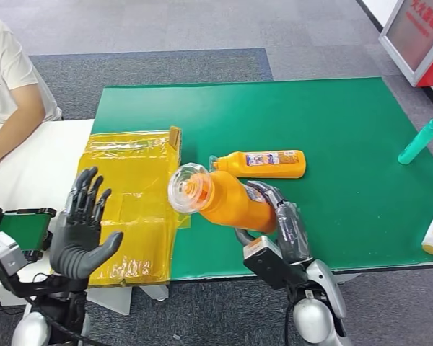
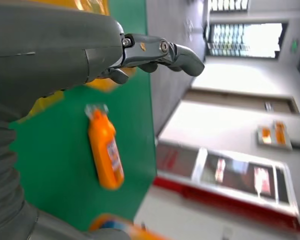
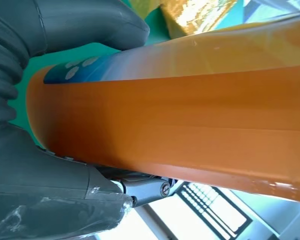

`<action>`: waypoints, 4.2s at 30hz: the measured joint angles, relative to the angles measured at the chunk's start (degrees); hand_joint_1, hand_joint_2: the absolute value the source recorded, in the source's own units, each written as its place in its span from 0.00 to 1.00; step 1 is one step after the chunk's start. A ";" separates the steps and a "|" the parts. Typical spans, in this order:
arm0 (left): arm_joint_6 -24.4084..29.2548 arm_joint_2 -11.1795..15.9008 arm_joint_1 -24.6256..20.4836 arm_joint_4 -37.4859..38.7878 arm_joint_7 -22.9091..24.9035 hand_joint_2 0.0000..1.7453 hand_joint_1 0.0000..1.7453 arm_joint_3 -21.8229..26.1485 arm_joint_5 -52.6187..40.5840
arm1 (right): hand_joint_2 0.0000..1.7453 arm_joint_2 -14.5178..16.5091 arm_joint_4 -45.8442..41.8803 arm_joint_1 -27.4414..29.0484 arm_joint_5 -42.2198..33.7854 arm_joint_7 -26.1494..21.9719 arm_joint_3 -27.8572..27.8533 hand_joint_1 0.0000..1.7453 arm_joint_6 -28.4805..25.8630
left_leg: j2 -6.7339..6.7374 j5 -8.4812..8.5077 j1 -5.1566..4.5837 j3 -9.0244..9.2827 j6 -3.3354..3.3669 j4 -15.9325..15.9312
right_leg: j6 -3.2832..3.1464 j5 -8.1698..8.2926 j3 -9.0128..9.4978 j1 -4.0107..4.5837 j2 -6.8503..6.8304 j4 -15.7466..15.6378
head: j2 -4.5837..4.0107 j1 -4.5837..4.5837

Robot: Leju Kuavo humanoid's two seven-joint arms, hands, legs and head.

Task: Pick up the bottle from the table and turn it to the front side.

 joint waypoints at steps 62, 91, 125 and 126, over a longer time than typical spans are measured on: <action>13.74 3.24 -14.38 9.11 -1.85 1.00 1.00 -25.38 -16.97 | 1.00 -0.18 4.70 -4.50 8.13 6.30 10.31 0.00 -12.35 | 0.00 0.01 -0.03 -0.05 0.01 0.01 | 0.03 0.03 -0.03 -0.02 0.00 0.00 | 0.00 -0.01; 22.47 2.71 -11.74 -0.68 -0.99 1.00 1.00 -4.58 -68.07 | 1.00 -0.03 -6.08 -1.13 4.63 5.32 -2.99 0.00 -8.12 | 0.00 0.01 -0.04 -0.06 0.02 0.01 | 0.03 0.03 -0.04 -0.04 0.00 0.00 | 0.00 -0.01; 6.91 9.32 -27.92 33.80 5.47 1.00 1.00 6.45 -93.24 | 1.00 0.81 -13.53 -1.22 1.15 1.88 -3.42 0.00 0.30 | 0.00 0.11 -0.09 -0.08 0.02 0.04 | 0.09 0.09 -0.06 -0.09 0.00 -0.01 | 0.00 -0.01; 7.19 8.99 -27.91 34.27 5.31 1.00 1.00 6.13 -93.21 | 1.00 0.82 -13.53 -1.24 1.13 1.82 -3.42 0.00 0.30 | 0.00 0.11 -0.10 -0.08 0.02 0.04 | 0.09 0.09 -0.06 -0.09 0.00 -0.01 | 0.00 -0.01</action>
